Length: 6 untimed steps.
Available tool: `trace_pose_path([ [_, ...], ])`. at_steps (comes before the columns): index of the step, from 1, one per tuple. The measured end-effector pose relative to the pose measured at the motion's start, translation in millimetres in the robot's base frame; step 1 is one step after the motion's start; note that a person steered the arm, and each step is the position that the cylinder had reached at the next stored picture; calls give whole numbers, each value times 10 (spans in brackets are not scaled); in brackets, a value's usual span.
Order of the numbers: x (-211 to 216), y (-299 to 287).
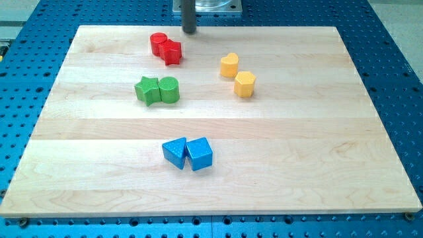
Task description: Push the red blocks towards the yellow blocks
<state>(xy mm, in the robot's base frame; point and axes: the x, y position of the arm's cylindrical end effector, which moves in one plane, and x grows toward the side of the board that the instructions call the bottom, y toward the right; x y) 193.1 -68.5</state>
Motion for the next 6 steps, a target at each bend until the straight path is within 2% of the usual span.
trace_pose_path([
  [2, 54, -604],
  [4, 458, -749],
  [5, 616, -733],
  [6, 595, -298],
])
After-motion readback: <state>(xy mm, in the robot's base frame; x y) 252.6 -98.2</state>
